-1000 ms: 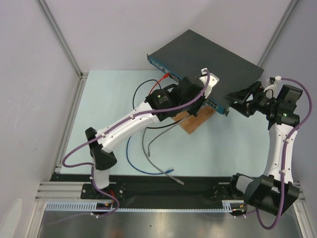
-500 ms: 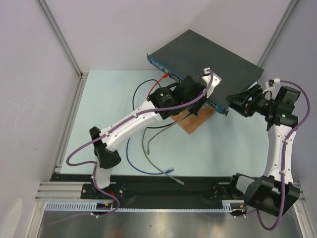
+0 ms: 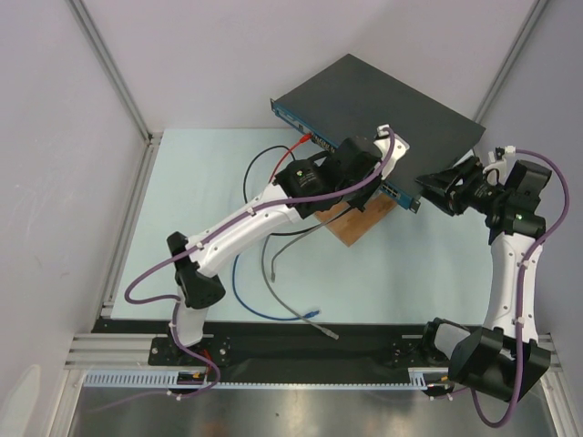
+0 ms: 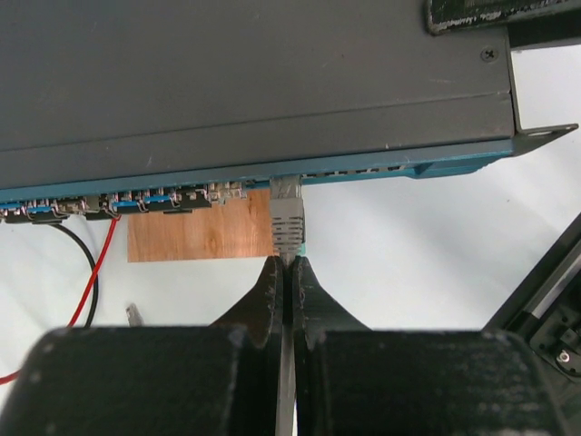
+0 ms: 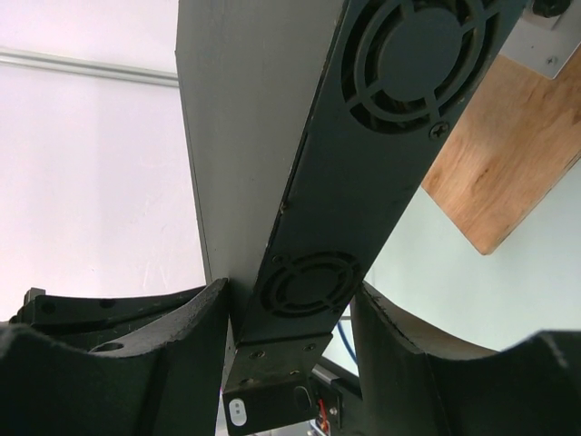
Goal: Insert the plug into the switch port
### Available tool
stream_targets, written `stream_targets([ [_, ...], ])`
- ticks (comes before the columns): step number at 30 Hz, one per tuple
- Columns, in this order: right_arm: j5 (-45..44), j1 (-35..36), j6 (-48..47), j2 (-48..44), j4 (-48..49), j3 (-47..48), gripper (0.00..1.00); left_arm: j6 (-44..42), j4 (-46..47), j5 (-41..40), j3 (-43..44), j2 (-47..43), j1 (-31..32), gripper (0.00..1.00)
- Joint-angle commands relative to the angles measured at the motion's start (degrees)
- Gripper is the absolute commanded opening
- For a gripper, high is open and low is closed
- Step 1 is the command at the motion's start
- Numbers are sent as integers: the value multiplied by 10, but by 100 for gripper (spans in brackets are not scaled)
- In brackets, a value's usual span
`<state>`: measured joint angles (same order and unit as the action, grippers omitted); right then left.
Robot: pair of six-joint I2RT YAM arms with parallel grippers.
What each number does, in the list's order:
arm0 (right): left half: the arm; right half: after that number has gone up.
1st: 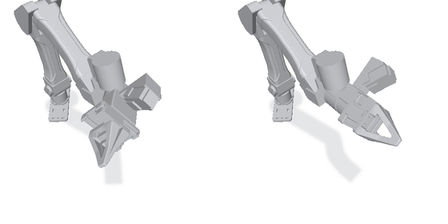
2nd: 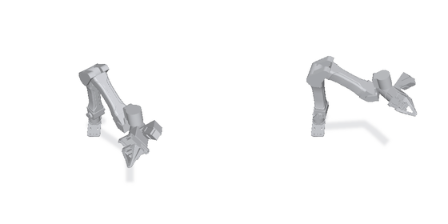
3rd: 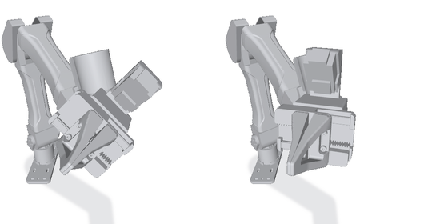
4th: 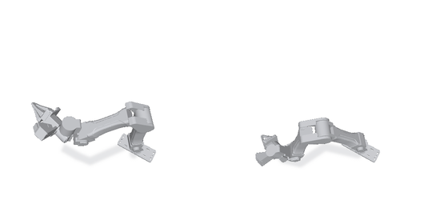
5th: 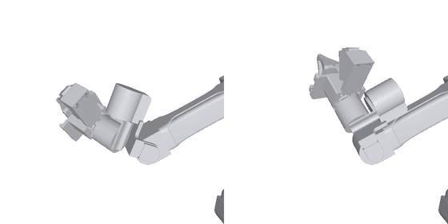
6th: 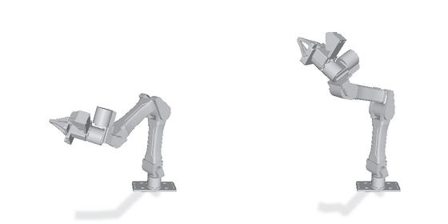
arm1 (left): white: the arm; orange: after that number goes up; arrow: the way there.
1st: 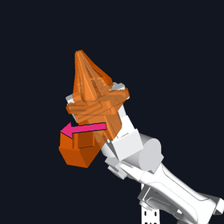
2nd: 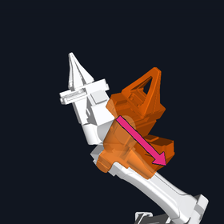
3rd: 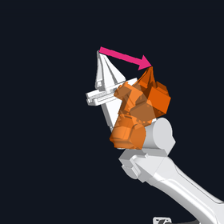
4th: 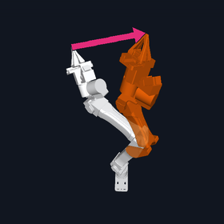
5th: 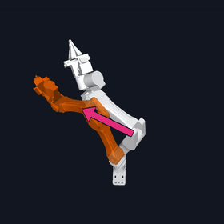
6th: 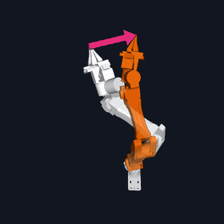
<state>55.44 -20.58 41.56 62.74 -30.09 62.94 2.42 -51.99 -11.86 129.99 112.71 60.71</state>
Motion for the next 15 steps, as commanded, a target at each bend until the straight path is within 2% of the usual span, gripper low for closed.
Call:
stream_targets([
  [1, 32, 43, -7, -10, 44, -11, 0, -21, 158, -18, 35, 18, -18, 0],
  [15, 32, 55, -3, -21, 49, -31, 0, -37, 241, 12, 57, 40, -28, 0],
])
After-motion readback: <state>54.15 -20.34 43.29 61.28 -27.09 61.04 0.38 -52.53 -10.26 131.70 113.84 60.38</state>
